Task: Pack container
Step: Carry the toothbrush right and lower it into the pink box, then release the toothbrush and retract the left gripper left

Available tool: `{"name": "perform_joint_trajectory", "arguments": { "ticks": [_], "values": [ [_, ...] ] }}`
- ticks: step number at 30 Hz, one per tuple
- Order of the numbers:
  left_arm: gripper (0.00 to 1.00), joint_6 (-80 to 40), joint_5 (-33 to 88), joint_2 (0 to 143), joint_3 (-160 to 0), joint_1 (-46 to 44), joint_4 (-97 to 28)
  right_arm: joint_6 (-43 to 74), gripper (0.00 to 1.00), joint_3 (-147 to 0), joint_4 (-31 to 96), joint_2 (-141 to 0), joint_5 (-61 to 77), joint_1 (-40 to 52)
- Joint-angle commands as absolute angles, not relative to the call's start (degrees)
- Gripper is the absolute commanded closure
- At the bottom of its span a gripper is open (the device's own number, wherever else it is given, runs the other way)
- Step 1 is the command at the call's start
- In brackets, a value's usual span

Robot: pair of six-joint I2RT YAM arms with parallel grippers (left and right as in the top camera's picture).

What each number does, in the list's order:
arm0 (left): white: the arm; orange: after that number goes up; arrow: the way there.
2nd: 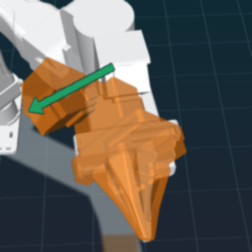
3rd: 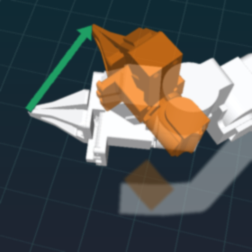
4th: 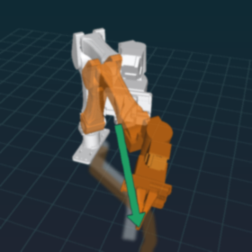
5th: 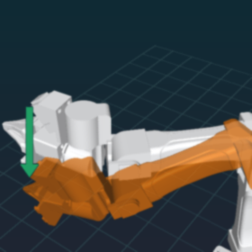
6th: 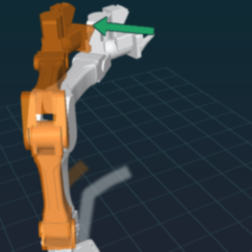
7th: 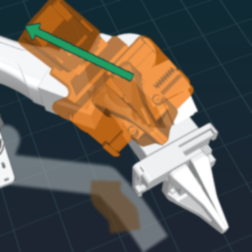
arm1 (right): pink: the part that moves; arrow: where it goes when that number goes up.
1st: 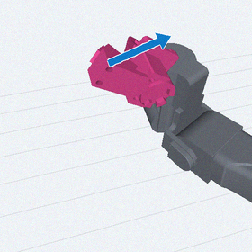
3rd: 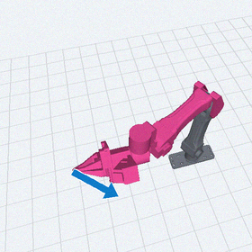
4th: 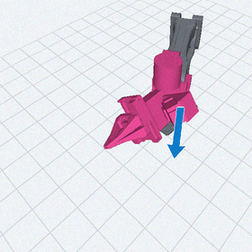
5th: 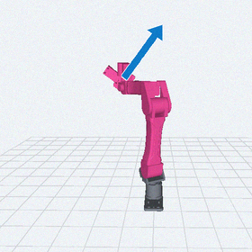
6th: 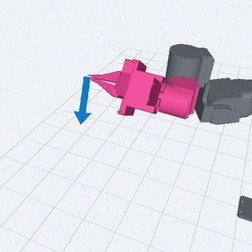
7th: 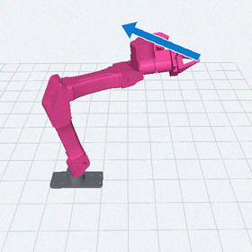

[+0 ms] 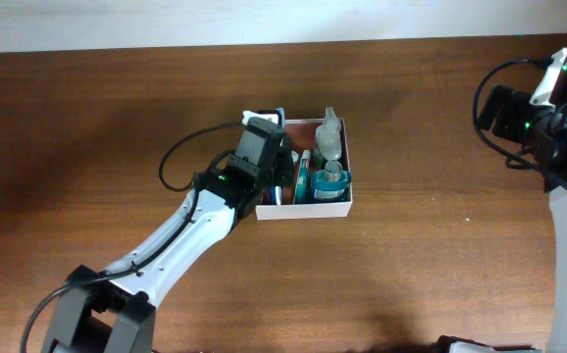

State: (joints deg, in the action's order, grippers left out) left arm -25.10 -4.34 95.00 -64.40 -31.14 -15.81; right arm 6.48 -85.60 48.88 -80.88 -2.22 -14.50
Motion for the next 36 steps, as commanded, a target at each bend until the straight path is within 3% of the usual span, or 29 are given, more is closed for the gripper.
{"name": "perform_joint_trajectory", "arguments": {
  "ticks": [1, 2, 4, 8, 17, 22, 28, 30, 33, 36],
  "values": [
    [0.94, -25.43, -4.16, 95.20, -65.10, -31.40, -16.29, 6.94, 0.01, -85.73, 48.71, -81.12, -1.93, -14.66],
    [0.87, -25.43, -4.16, 95.20, -65.10, -31.40, -16.27, 6.94, 0.01, -85.73, 48.71, -81.12, -1.93, -14.66],
    [0.60, -25.43, -4.14, 95.20, -65.10, -31.40, -15.97, 6.94, 0.01, -85.73, 48.71, -81.12, -1.93, -14.66],
    [0.30, -25.43, -4.10, 94.89, -65.82, -31.00, -15.92, 6.94, 0.01, -85.73, 48.71, -81.12, -1.93, -14.66],
    [0.29, -24.56, -6.81, 86.96, -67.35, -24.58, -18.31, 6.94, 0.01, -85.73, 48.71, -81.12, -1.93, -14.66],
    [0.29, -24.56, -12.29, 83.40, -67.35, -16.23, -23.94, 6.94, 0.01, -85.71, 48.71, -81.12, -1.93, -14.66],
    [0.28, -24.58, -10.00, 82.70, -67.35, -4.43, -29.06, 6.94, 0.01, -85.71, 48.71, -81.12, -1.93, -14.66],
    [0.25, -24.56, -9.89, 82.70, -67.35, -2.68, -29.61, 6.94, 0.01, -85.71, 48.71, -81.12, -1.93, -14.66],
    [0.01, -24.56, -9.96, 82.70, -67.35, -1.63, -30.92, 6.94, 0.01, -85.73, 48.71, -81.12, -1.93, -14.66],
    [0.01, -24.58, -9.91, 82.70, -67.35, -1.69, -31.79, 6.94, 0.01, -85.73, 48.71, -81.12, -1.93, -14.66]
  ]
}}
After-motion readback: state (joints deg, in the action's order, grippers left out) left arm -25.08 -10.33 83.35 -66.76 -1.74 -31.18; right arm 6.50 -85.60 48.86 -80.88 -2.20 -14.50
